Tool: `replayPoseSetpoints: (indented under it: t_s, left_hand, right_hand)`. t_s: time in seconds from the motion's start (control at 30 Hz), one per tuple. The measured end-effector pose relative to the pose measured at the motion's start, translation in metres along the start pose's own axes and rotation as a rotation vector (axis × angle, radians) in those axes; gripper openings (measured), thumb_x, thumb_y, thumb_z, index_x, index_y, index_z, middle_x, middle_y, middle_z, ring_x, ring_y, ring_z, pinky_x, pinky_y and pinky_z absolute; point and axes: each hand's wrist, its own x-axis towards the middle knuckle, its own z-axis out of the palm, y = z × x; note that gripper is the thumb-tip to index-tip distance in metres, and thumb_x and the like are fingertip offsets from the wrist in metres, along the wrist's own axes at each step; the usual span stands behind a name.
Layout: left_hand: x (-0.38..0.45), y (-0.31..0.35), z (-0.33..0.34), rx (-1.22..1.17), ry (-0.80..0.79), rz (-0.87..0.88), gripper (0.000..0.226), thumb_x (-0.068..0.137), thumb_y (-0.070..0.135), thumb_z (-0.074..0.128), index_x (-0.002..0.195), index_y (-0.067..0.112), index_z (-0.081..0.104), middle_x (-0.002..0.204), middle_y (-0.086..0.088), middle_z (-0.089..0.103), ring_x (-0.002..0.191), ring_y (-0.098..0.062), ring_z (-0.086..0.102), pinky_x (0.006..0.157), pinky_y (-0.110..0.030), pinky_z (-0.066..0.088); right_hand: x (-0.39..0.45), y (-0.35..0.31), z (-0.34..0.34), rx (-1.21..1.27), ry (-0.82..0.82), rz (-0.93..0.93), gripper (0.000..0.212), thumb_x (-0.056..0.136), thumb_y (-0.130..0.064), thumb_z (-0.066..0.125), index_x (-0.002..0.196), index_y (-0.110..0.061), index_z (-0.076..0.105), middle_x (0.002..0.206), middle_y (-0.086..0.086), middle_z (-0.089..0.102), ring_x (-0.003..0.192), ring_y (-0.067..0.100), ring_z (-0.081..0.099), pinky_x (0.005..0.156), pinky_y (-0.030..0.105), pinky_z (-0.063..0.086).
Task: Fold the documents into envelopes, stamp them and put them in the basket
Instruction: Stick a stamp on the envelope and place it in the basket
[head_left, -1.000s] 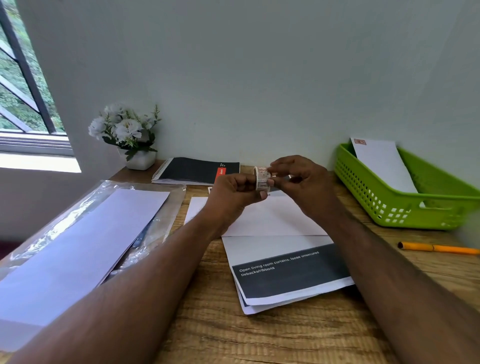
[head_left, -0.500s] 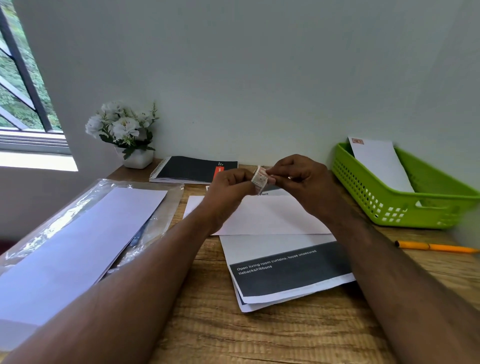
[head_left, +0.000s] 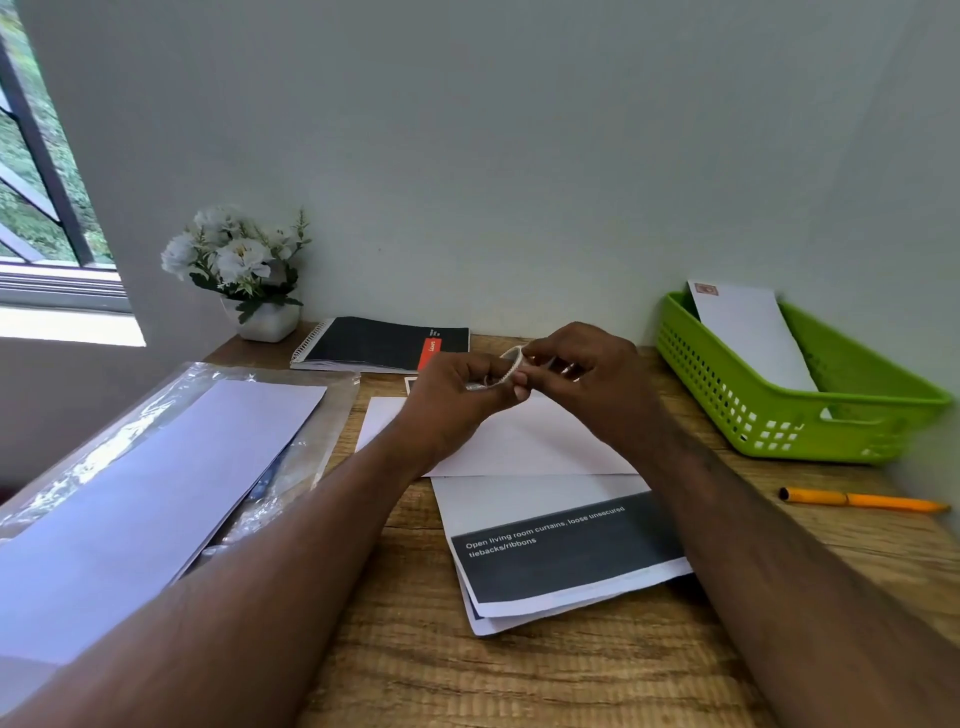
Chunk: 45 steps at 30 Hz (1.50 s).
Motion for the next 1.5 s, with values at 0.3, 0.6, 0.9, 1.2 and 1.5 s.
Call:
replayPoseSetpoints:
  t_s: [0.3, 0.6, 0.9, 1.2, 1.5]
  left_hand:
    - [-0.001, 0.001, 0.001, -0.030, 0.000, 0.014, 0.015, 0.082, 0.022, 0.075, 0.097, 0.023, 0.076, 0.087, 0.020, 0.072, 0.099, 0.010, 0.062, 0.081, -0.006, 0.041]
    - [0.000, -0.003, 0.004, 0.009, 0.067, 0.046, 0.018, 0.082, 0.023, 0.075, 0.099, 0.017, 0.077, 0.092, 0.008, 0.075, 0.091, -0.001, 0.067, 0.080, -0.007, 0.045]
    - [-0.001, 0.000, 0.004, -0.030, 0.100, 0.039, 0.017, 0.081, 0.026, 0.075, 0.095, 0.016, 0.078, 0.084, 0.005, 0.076, 0.081, -0.010, 0.069, 0.075, -0.019, 0.051]
    - [0.000, -0.002, 0.002, -0.012, 0.139, 0.032, 0.018, 0.082, 0.029, 0.075, 0.091, 0.013, 0.078, 0.072, -0.009, 0.072, 0.062, -0.016, 0.057, 0.058, -0.020, 0.044]
    - [0.002, -0.005, 0.002, 0.019, 0.125, 0.022, 0.013, 0.080, 0.027, 0.077, 0.086, 0.015, 0.078, 0.069, -0.015, 0.068, 0.060, -0.018, 0.051, 0.058, -0.029, 0.041]
  right_hand:
    - [0.001, 0.001, 0.001, -0.075, 0.008, -0.050, 0.014, 0.086, -0.023, 0.068, 0.096, -0.017, 0.076, 0.086, -0.003, 0.070, 0.074, 0.003, 0.058, 0.064, 0.021, 0.049]
    - [0.000, 0.000, 0.006, -0.038, 0.050, -0.062, 0.013, 0.083, -0.021, 0.072, 0.094, -0.013, 0.075, 0.086, 0.000, 0.070, 0.076, 0.009, 0.063, 0.063, 0.032, 0.054]
    - [0.003, -0.009, 0.008, 0.152, 0.080, 0.185, 0.006, 0.083, -0.012, 0.070, 0.079, -0.016, 0.069, 0.076, -0.008, 0.063, 0.065, 0.004, 0.055, 0.057, 0.017, 0.046]
    - [0.002, -0.010, 0.006, 0.395, 0.056, 0.395, 0.006, 0.079, -0.019, 0.077, 0.083, -0.019, 0.072, 0.084, -0.002, 0.069, 0.068, 0.017, 0.061, 0.052, 0.029, 0.051]
    - [0.004, -0.014, 0.010, 0.368, 0.113, 0.372, 0.012, 0.079, -0.008, 0.073, 0.076, -0.017, 0.067, 0.080, -0.002, 0.064, 0.065, 0.004, 0.055, 0.056, 0.020, 0.046]
